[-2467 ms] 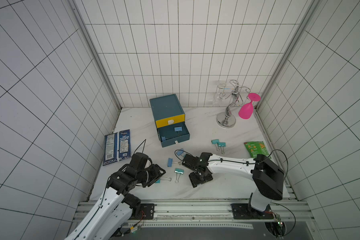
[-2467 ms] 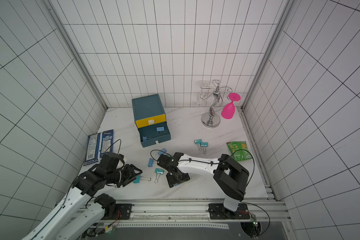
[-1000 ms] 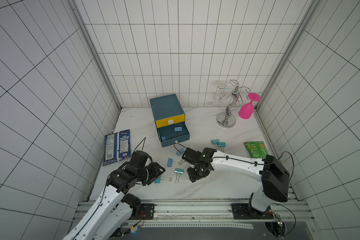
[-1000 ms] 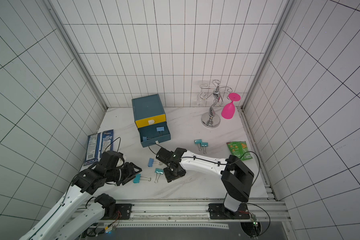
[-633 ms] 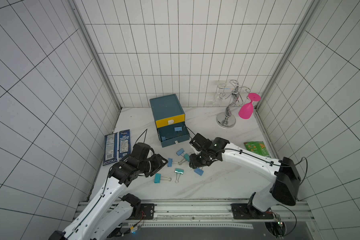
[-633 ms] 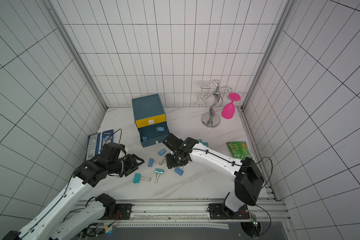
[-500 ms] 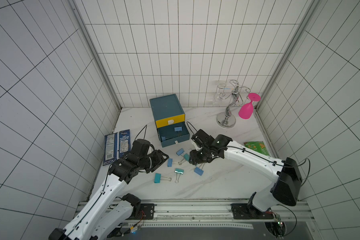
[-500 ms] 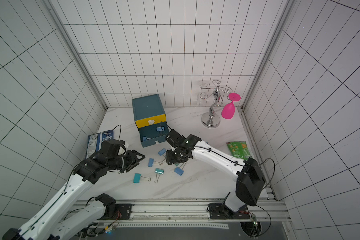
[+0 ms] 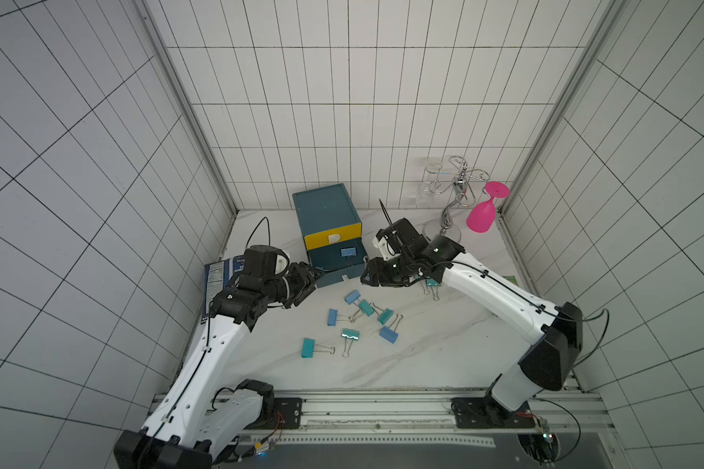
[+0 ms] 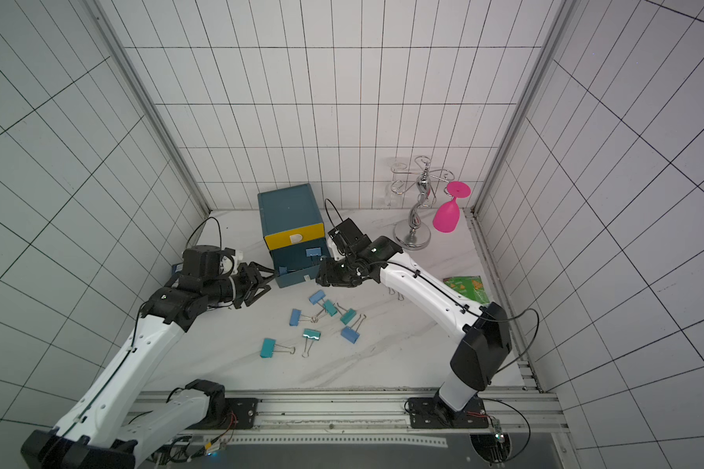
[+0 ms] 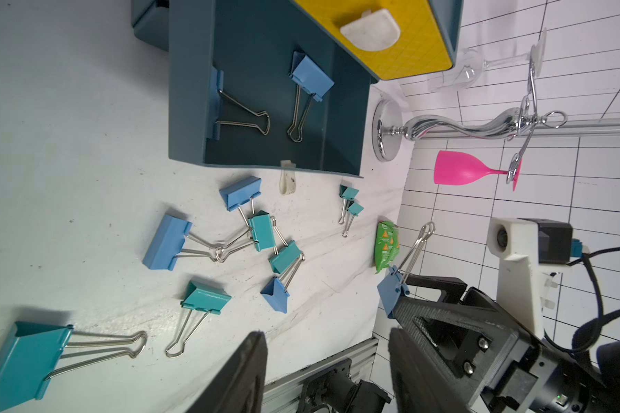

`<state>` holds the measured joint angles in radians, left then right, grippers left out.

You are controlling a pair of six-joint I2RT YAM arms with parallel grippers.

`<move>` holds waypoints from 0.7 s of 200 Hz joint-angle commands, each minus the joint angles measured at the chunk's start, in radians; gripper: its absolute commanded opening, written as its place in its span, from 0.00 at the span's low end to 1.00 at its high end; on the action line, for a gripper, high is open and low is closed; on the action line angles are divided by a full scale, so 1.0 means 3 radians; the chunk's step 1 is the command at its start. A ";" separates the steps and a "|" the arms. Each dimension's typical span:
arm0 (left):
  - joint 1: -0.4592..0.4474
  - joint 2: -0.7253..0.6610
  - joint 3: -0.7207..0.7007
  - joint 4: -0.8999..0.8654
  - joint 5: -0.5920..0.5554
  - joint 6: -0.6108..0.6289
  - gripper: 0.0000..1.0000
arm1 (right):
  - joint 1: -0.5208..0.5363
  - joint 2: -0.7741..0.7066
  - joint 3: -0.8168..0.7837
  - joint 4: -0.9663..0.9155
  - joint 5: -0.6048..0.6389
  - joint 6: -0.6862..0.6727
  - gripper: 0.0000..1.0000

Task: Put the binder clips in the drawer according to color
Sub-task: Place the binder clip in the drawer.

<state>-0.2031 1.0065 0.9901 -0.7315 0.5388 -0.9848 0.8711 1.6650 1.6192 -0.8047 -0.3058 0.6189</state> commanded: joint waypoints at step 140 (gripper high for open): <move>0.0461 -0.0265 0.0082 -0.0196 0.0255 0.0146 0.58 | -0.0037 0.1772 0.2584 -0.0760 -0.0241 -0.0439 0.54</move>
<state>-0.0799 0.9508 1.0237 -0.7574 0.6113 -0.9680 0.8639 2.1780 2.3554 -0.9733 -0.3672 0.5228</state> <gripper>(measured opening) 0.582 0.535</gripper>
